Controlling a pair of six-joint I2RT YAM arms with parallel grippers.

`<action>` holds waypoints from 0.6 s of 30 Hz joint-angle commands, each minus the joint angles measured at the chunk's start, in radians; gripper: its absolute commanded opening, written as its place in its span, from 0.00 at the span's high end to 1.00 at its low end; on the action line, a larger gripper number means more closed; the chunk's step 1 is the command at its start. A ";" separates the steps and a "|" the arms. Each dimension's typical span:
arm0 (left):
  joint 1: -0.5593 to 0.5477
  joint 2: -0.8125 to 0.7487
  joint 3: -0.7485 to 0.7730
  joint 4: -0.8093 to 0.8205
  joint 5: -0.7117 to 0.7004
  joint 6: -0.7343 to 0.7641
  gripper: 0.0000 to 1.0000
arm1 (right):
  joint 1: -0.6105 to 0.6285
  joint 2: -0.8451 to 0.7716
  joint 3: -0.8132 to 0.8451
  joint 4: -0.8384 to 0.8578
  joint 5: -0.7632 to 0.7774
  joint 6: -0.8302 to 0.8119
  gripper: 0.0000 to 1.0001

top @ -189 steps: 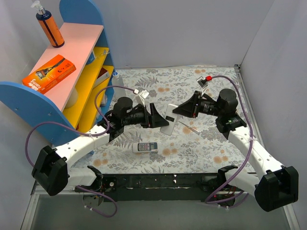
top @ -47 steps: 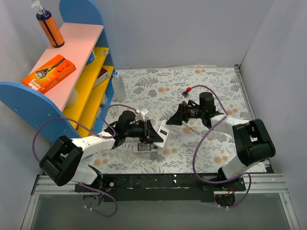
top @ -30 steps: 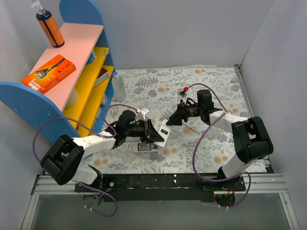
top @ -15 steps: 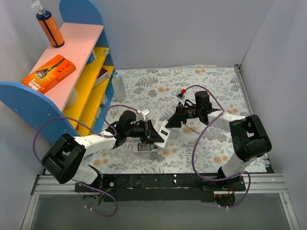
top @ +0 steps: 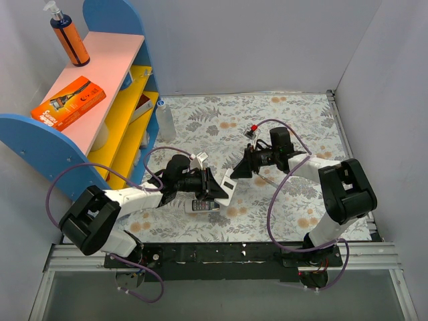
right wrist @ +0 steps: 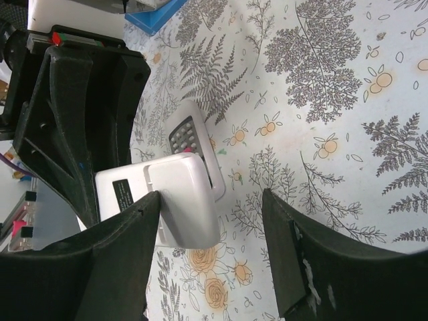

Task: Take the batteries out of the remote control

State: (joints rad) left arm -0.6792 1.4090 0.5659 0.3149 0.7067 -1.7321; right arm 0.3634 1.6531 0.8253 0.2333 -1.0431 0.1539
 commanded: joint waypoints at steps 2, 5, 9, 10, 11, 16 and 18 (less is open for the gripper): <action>0.000 -0.013 0.014 0.047 0.033 0.008 1.00 | -0.001 0.033 0.038 -0.008 0.090 -0.022 0.35; 0.000 -0.013 0.012 0.044 0.031 0.008 1.00 | -0.015 0.050 0.043 -0.002 0.095 -0.007 0.41; 0.000 -0.021 0.006 0.039 0.030 0.011 1.00 | -0.032 0.062 0.043 0.027 0.074 0.016 0.45; 0.000 -0.021 0.003 0.038 0.030 0.011 1.00 | -0.037 0.065 0.044 0.029 0.071 0.018 0.46; 0.000 -0.022 0.000 0.038 0.030 0.012 1.00 | -0.038 0.065 0.049 0.029 0.065 0.021 0.47; 0.000 -0.021 -0.009 0.044 0.025 0.011 1.00 | -0.052 0.071 0.058 0.023 0.060 0.019 0.50; 0.000 -0.015 -0.008 0.044 0.020 0.011 1.00 | -0.057 0.074 0.061 0.023 0.060 0.021 0.50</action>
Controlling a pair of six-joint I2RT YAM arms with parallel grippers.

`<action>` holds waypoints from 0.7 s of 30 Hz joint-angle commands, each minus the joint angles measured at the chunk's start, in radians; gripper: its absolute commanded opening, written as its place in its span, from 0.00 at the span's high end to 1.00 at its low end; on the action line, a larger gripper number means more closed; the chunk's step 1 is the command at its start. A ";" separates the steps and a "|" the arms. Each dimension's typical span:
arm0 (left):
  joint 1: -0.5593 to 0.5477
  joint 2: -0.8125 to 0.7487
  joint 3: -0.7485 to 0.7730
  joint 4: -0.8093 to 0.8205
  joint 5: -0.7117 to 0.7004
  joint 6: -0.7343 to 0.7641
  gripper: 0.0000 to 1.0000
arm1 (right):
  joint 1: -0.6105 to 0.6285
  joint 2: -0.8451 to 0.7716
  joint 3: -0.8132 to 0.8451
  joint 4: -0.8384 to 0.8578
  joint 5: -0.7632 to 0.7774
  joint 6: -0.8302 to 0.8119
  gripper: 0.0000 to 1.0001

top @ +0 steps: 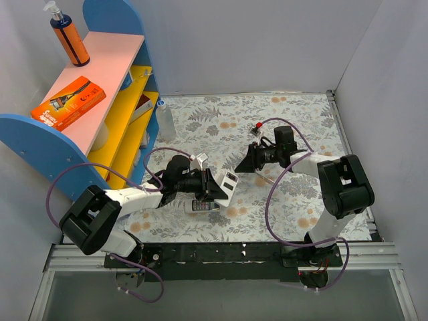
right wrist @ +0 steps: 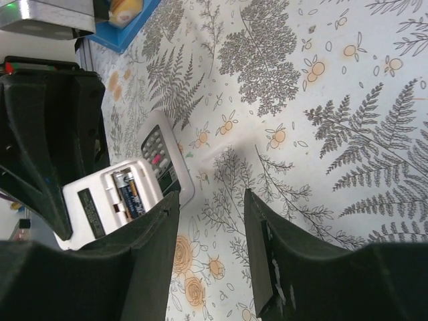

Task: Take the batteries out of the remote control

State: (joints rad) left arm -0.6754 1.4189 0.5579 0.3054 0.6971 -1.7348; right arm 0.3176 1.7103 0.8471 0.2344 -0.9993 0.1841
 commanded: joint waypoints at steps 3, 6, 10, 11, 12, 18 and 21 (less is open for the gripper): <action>-0.004 -0.009 0.000 0.043 0.016 0.017 1.00 | -0.014 0.021 0.046 0.020 0.025 0.000 0.50; -0.004 0.008 0.023 -0.006 -0.016 0.037 1.00 | -0.021 0.022 0.047 0.000 0.059 0.008 0.49; -0.001 0.034 0.053 -0.049 -0.047 0.069 1.00 | -0.034 0.000 0.040 -0.033 0.119 0.026 0.48; -0.001 0.038 0.078 -0.086 -0.057 0.095 1.00 | -0.034 -0.008 0.038 -0.052 0.155 0.034 0.48; 0.000 0.044 0.091 -0.106 -0.080 0.107 1.00 | -0.040 -0.023 0.038 -0.069 0.178 0.052 0.47; 0.002 0.121 0.189 -0.160 -0.128 0.132 1.00 | -0.048 -0.096 0.037 -0.185 0.347 0.120 0.44; 0.002 0.173 0.223 -0.160 -0.159 0.109 0.97 | -0.049 -0.156 0.021 -0.199 0.381 0.136 0.43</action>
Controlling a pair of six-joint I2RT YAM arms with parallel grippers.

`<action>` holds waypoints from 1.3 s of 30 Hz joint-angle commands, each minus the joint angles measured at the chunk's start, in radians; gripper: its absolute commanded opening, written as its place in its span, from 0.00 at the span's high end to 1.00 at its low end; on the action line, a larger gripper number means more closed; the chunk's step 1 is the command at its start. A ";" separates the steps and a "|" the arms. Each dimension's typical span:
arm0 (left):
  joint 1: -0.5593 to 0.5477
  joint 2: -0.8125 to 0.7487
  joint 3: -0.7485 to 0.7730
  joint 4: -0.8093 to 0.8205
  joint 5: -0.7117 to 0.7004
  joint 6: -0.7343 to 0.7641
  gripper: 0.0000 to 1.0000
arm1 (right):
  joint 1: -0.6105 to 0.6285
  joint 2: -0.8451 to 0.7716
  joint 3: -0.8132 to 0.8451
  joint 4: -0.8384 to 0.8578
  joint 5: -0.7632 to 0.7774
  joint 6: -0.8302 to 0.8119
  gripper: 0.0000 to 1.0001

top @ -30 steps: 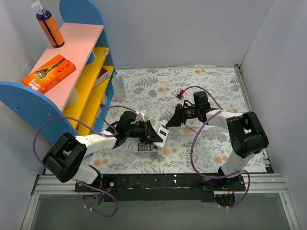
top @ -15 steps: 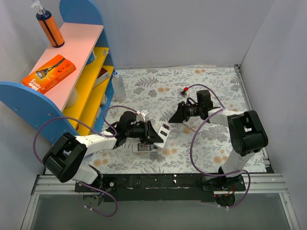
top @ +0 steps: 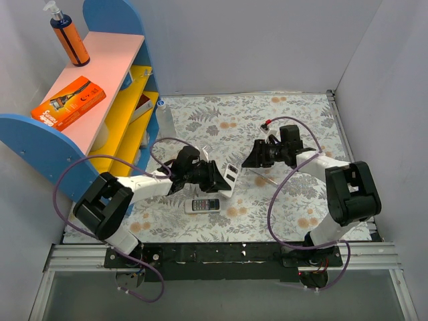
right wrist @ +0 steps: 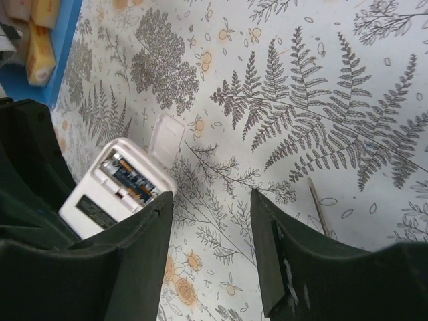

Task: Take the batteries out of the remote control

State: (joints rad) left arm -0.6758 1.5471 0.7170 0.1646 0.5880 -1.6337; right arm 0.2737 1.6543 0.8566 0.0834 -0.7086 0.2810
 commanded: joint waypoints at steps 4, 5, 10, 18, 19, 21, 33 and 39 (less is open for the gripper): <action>0.002 0.136 0.085 0.019 -0.065 -0.061 0.97 | -0.005 -0.169 -0.011 -0.057 0.089 0.053 0.41; 0.002 0.149 0.088 0.051 -0.062 -0.072 0.97 | -0.005 -0.177 -0.013 -0.071 0.092 0.044 0.41; 0.002 0.229 0.133 0.081 -0.056 -0.092 0.90 | -0.005 -0.217 -0.019 -0.131 0.116 0.015 0.41; 0.002 0.292 0.159 0.085 -0.053 -0.097 0.60 | -0.005 -0.251 -0.045 -0.151 0.130 0.003 0.41; 0.002 0.292 0.157 0.082 -0.053 -0.095 0.57 | -0.005 -0.252 -0.041 -0.152 0.130 0.001 0.41; 0.002 0.289 0.157 0.079 -0.059 -0.091 0.51 | -0.005 -0.255 -0.033 -0.163 0.130 0.000 0.40; 0.002 0.156 0.153 -0.020 -0.082 0.006 0.30 | -0.004 -0.284 -0.065 -0.126 0.107 -0.042 0.35; 0.002 0.093 0.137 -0.051 -0.085 0.029 0.24 | -0.004 -0.284 -0.059 -0.157 0.116 -0.048 0.35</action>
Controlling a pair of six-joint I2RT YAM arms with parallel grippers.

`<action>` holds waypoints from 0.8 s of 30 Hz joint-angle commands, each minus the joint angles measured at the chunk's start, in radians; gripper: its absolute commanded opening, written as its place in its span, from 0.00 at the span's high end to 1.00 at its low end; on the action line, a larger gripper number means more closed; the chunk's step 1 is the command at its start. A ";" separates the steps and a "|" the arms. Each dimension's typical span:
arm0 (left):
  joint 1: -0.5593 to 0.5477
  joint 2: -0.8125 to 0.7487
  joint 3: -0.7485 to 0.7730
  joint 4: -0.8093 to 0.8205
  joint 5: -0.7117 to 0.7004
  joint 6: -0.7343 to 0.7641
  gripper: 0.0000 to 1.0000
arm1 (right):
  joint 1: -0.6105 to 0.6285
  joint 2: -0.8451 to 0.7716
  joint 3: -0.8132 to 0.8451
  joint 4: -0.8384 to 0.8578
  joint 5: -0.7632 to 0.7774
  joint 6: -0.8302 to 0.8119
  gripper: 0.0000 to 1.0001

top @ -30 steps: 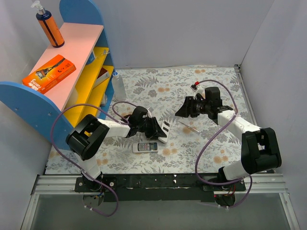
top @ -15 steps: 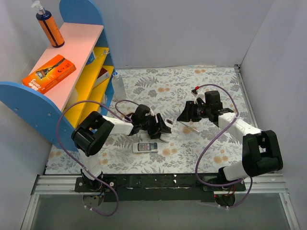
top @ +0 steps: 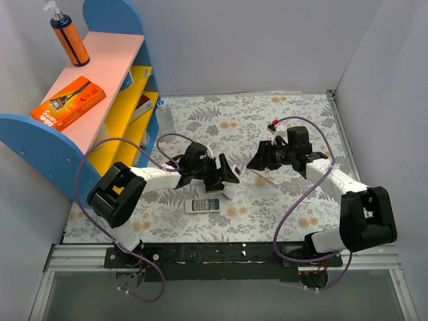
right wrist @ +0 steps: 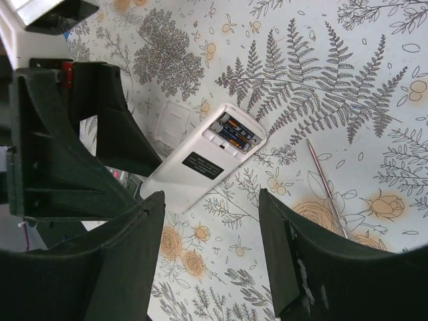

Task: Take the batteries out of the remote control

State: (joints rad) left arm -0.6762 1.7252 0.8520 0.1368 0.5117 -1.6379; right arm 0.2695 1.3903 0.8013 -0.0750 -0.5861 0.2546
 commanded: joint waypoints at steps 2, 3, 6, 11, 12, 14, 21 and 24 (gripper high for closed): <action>0.003 -0.090 -0.016 -0.011 0.001 0.027 0.23 | 0.002 -0.023 -0.002 0.001 -0.006 -0.017 0.35; 0.003 -0.092 -0.021 -0.009 0.007 0.024 0.23 | 0.002 -0.025 -0.001 0.003 -0.006 -0.014 0.35; 0.003 -0.104 -0.045 0.000 0.005 0.021 0.22 | 0.005 -0.025 0.003 -0.002 0.002 0.003 0.36; 0.003 -0.118 -0.070 0.007 -0.001 0.021 0.21 | 0.010 -0.019 0.004 -0.017 0.005 0.017 0.36; 0.003 -0.121 -0.076 0.007 0.001 0.021 0.21 | 0.010 -0.022 0.003 -0.017 0.005 0.020 0.37; 0.003 -0.130 -0.080 0.009 -0.001 0.020 0.21 | 0.014 -0.030 -0.002 -0.012 0.000 0.025 0.36; 0.003 -0.252 -0.087 -0.043 -0.032 0.044 0.20 | 0.074 -0.082 -0.033 0.066 -0.035 0.002 0.35; 0.001 -0.328 -0.076 -0.118 -0.079 0.076 0.19 | 0.143 -0.100 -0.056 0.128 0.002 -0.020 0.35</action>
State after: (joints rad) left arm -0.6762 1.5181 0.7628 0.0933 0.4938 -1.6146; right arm 0.3405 1.3354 0.7696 -0.0513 -0.5941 0.2619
